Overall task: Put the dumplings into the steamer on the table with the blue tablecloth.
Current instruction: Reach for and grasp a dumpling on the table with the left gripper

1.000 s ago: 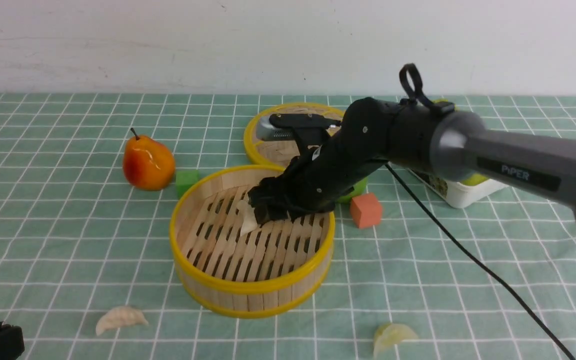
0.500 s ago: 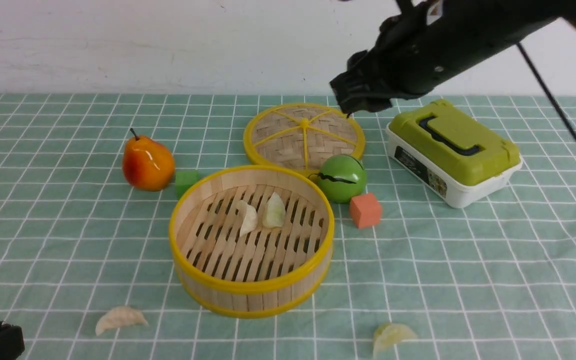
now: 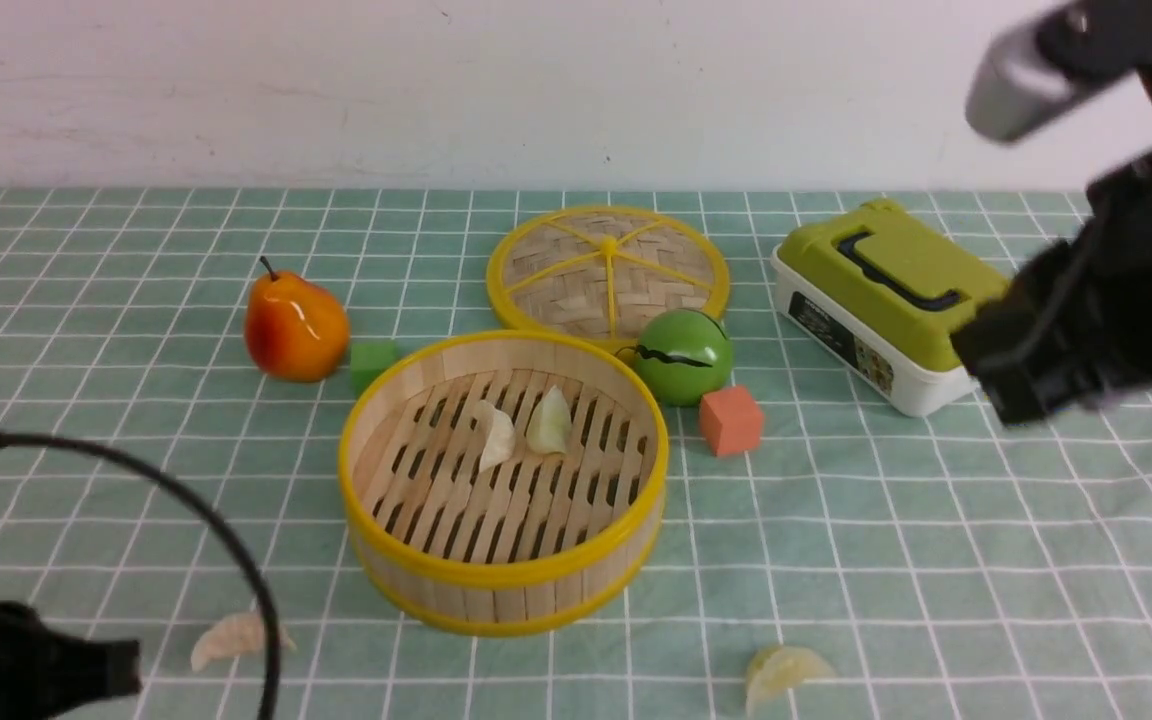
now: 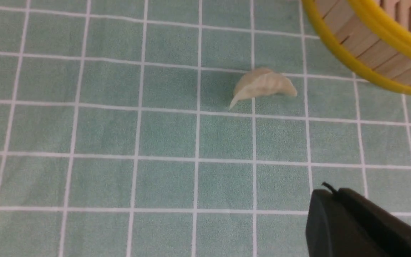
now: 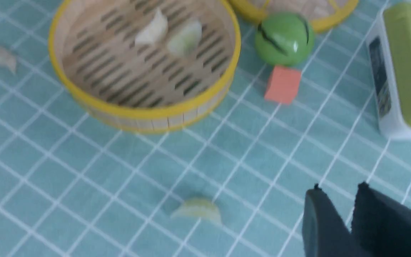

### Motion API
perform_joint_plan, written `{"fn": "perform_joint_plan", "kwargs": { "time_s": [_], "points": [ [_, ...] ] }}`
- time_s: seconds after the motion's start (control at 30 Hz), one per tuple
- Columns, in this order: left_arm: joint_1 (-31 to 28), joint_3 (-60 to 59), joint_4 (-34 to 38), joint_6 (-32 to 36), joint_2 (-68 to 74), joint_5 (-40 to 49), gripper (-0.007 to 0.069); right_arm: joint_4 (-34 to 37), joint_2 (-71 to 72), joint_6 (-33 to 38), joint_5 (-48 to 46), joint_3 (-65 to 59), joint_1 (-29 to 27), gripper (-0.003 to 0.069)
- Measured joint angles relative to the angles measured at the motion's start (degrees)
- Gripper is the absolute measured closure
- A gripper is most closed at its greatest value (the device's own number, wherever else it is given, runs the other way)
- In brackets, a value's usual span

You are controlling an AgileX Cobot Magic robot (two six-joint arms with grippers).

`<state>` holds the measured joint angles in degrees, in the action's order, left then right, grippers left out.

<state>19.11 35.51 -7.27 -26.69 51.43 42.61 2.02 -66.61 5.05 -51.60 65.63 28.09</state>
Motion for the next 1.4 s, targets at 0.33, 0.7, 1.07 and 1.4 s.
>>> {"fn": "perform_joint_plan", "kwargs": {
  "time_s": [0.33,0.7,1.07,1.4],
  "points": [
    [0.0,18.3,6.4,13.3,29.3,9.2,0.0549,-0.1,3.7,0.2,3.5,-21.7,0.0,0.0679],
    [0.0,21.3,1.3,32.7,39.1,4.2,0.0178,2.6,4.0,0.2,8.9,-23.3,0.0,0.0679],
    [0.0,21.5,-1.5,40.5,47.6,-0.6,0.0158,3.6,4.0,0.2,8.9,-23.3,0.0,0.0678],
    [0.0,21.6,-2.1,32.4,50.2,-1.8,0.0386,3.6,4.0,0.2,8.9,-23.3,0.0,0.0674]
  ]
}}
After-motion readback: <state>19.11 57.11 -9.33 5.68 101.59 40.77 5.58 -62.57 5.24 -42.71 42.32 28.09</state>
